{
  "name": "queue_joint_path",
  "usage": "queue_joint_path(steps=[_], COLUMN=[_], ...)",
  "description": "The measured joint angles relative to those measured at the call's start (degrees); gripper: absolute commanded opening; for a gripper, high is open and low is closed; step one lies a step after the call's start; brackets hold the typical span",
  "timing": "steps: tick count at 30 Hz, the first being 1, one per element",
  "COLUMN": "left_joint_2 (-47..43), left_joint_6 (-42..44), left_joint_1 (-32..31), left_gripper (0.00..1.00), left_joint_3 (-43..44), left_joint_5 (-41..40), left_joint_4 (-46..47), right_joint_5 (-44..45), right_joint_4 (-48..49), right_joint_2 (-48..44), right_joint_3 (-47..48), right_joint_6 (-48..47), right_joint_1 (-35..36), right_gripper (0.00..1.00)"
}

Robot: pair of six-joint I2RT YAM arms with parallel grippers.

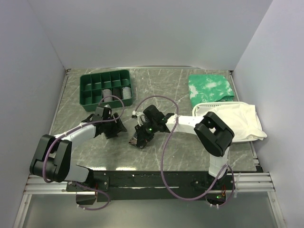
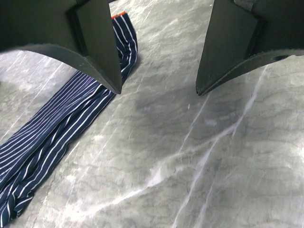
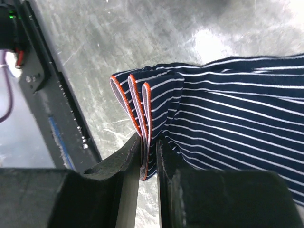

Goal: Roll the underwear
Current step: Roll the underwear to the center of the board.

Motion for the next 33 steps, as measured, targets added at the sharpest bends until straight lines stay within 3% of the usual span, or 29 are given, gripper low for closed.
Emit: queue_joint_path(steps=[9, 15, 22, 33], left_joint_2=[-2.1, -7.3, -13.4, -11.3], left_joint_6=[0.0, -1.0, -1.3, -1.0], left_joint_1=[0.2, 0.2, -0.5, -2.9], left_gripper=[0.69, 0.70, 0.70, 0.58], left_joint_3=[-2.7, -8.9, -14.6, -19.3], left_joint_5=[1.6, 5.6, 8.8, 12.3], left_joint_4=[2.4, 7.4, 12.4, 25.5], right_joint_5=[-9.2, -14.2, -18.4, -20.1], right_joint_4=[8.3, 13.4, 13.9, 12.6], right_joint_2=[3.7, 7.1, 10.6, 12.0], right_joint_3=[-2.2, -3.5, -1.9, -0.4], right_joint_6=[8.7, 14.1, 16.2, 15.8], right_joint_1=[-4.9, -8.7, -10.2, -10.8], right_gripper=[0.09, 0.09, 0.10, 0.11])
